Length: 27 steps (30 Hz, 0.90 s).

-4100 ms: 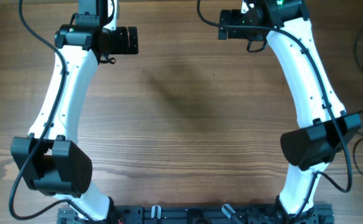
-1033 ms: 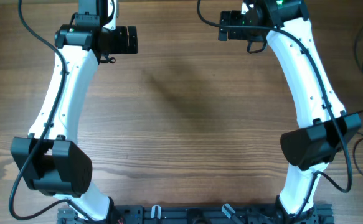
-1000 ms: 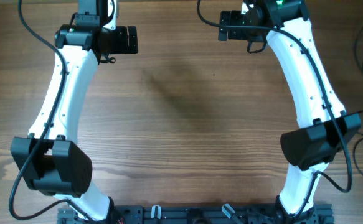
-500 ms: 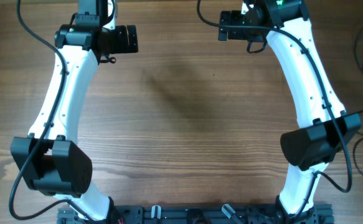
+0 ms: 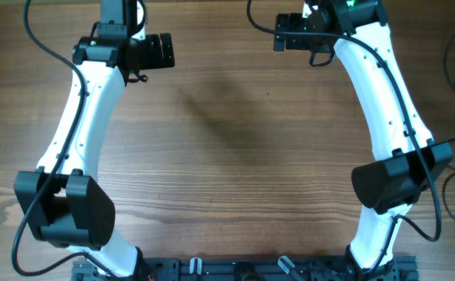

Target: Untangle cables

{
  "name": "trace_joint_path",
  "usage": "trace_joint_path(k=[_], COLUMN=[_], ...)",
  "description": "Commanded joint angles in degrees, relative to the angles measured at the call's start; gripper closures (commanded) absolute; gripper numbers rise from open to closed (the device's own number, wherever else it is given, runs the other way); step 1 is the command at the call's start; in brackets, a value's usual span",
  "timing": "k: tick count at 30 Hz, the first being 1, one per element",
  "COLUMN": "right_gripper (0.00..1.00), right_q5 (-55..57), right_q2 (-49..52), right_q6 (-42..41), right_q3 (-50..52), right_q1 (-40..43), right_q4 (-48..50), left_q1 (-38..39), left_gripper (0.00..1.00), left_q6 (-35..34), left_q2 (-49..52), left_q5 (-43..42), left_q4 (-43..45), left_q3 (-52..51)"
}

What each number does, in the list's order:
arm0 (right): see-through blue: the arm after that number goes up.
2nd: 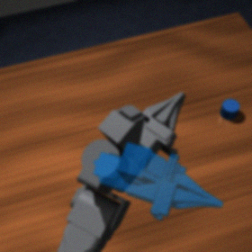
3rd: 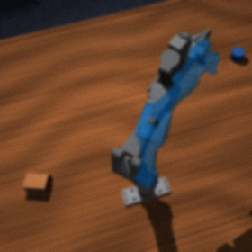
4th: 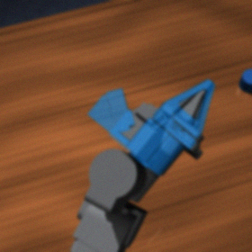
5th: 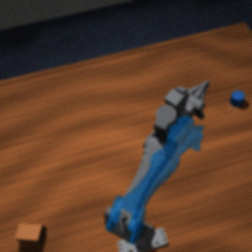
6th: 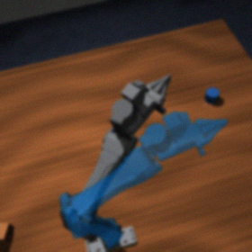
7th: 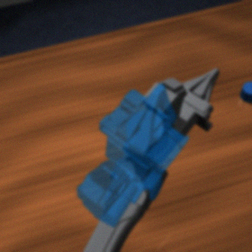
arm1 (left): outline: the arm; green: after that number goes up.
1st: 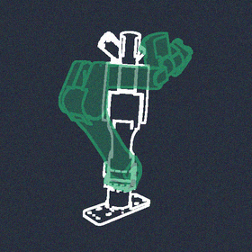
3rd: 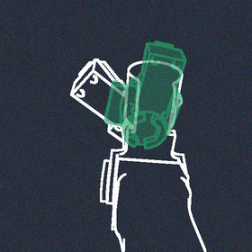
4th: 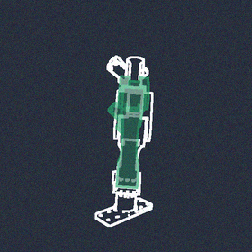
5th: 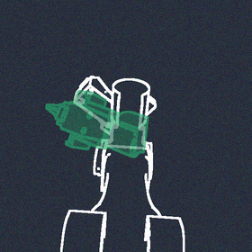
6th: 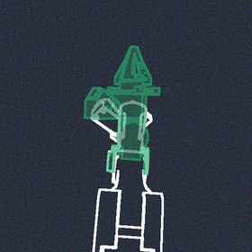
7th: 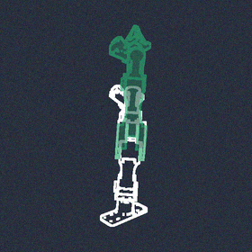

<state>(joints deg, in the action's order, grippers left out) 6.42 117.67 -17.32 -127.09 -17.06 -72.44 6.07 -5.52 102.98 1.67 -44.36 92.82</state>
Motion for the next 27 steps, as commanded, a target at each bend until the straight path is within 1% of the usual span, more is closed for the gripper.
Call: trace_joint_path(k=[1,13,27], right_gripper=[0.00,0.00,0.00], right_q5=[-0.72,-0.72,-0.74], right_q2=[0.74,0.74,0.74], right_q6=[-0.83,-0.83,-0.81], right_q3=[0.09,0.09,0.09], right_q1=[-0.24,-0.24,-0.22], right_q4=[-0.04,-0.04,-0.04], left_q1=[0.48,0.70,0.70], left_gripper=[0.00,0.00,0.00], left_q6=[-1.03,-2.51,-4.04], left_q2=[-4.07,-13.84,-30.29], left_q5=[0.33,0.33,0.35], left_q4=[1.92,10.34,23.02], left_q3=[-2.54,-14.14,-32.61])
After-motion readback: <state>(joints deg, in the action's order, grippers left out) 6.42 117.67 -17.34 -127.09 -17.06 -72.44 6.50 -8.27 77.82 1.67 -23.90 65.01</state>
